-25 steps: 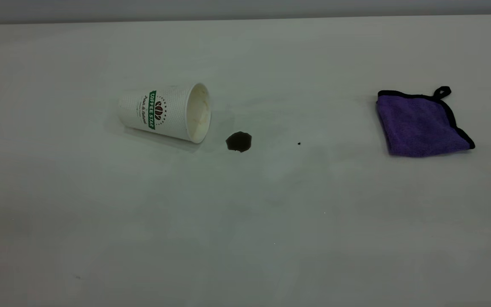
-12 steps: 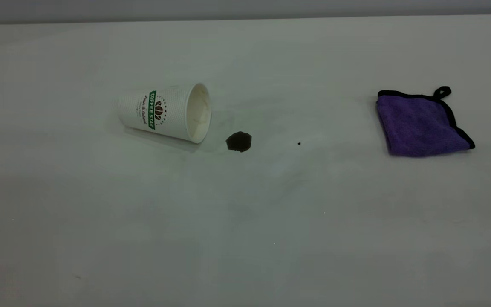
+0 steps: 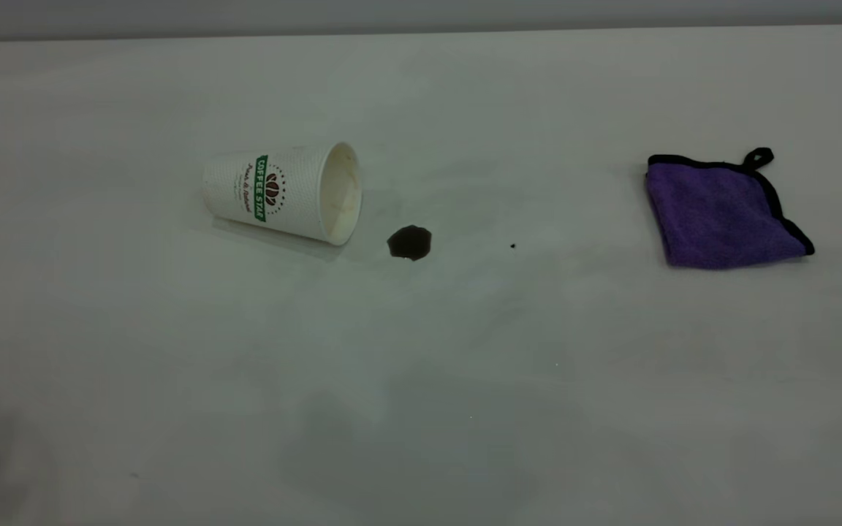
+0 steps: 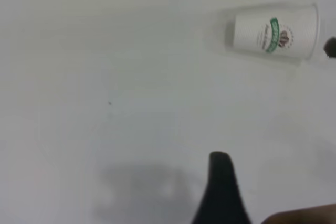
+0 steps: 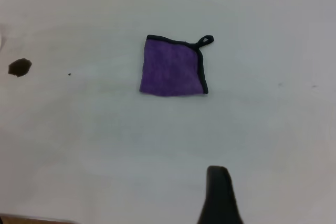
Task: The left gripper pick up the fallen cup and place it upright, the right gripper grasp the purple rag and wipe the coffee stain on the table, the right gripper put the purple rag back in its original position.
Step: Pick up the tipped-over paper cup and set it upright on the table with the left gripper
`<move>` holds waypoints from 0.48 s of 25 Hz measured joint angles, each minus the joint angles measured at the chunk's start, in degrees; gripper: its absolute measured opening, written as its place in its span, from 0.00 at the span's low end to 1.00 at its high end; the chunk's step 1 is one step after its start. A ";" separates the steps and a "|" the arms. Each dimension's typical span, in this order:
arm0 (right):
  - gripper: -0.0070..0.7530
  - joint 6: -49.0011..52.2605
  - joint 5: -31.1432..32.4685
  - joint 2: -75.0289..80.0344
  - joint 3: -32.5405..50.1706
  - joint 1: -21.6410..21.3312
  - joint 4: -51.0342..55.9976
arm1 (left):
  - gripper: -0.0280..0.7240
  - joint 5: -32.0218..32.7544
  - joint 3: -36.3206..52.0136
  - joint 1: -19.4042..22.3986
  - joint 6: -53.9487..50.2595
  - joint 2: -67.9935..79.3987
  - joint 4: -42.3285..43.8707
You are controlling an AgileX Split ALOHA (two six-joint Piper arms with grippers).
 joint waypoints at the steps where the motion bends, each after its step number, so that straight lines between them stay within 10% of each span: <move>1: 0.78 0.00 0.00 0.00 0.00 0.00 0.00 | 0.91 -0.20 -0.88 -0.61 0.05 2.41 0.12; 12: 0.78 0.00 0.00 0.00 0.00 0.00 0.00 | 0.90 -4.97 -10.57 -23.06 -23.85 30.97 20.73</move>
